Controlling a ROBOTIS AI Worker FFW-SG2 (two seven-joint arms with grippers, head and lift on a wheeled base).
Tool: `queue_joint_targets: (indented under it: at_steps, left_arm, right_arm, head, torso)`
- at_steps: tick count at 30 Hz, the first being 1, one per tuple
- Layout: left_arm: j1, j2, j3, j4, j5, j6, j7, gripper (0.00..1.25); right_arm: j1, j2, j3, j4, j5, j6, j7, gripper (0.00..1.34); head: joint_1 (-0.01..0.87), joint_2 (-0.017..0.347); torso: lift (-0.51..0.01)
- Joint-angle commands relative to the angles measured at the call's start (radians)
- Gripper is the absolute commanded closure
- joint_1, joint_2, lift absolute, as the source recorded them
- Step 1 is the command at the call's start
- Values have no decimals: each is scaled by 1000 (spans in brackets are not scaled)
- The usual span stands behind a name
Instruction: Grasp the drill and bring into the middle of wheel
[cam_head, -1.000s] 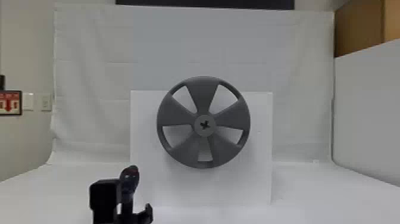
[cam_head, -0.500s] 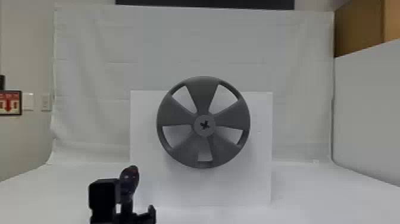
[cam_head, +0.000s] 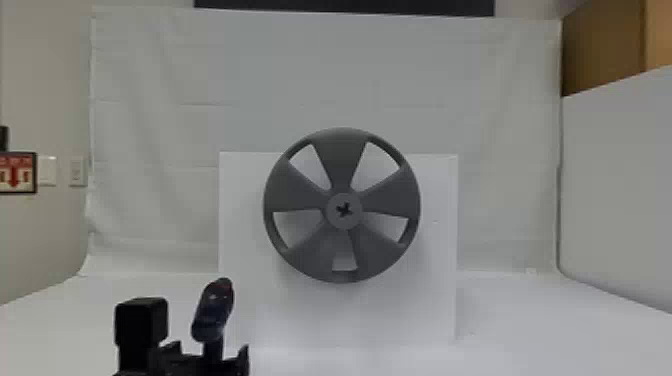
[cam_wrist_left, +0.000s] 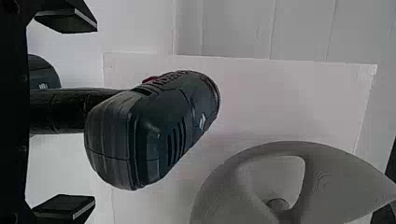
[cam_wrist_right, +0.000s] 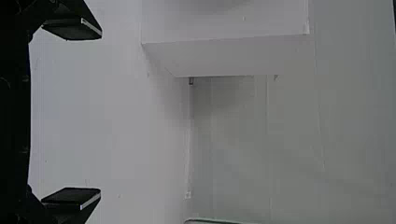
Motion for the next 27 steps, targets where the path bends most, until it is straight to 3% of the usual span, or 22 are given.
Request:
queue_joint_targets:
  at_steps: [1, 9, 18, 27]
  left_arm:
    - [-3, 0, 51, 12, -44, -8, -104, 9]
    - [-19, 6, 140, 24, -129, -6, -292, 19]
    - [-52, 60, 185, 35, -187, 18, -412, 22]
    - [-56, 72, 242, 47, -230, 34, -423, 33]
  right_arm:
    - [0, 0, -3, 0, -4, 0, 0, 113]
    - [5, 0, -12, 0, -8, 0, 0, 113]
    - [8, -5, -18, 0, -14, 0, 0, 113]
    - [11, -6, -24, 0, -19, 0, 0, 114]
  head:
    - [0, 0]
    - [0, 0]
    - [0, 0]
    - [0, 0]
  torso:
    - [-406]
    - [-406]
    - [-406]
    - [-406]
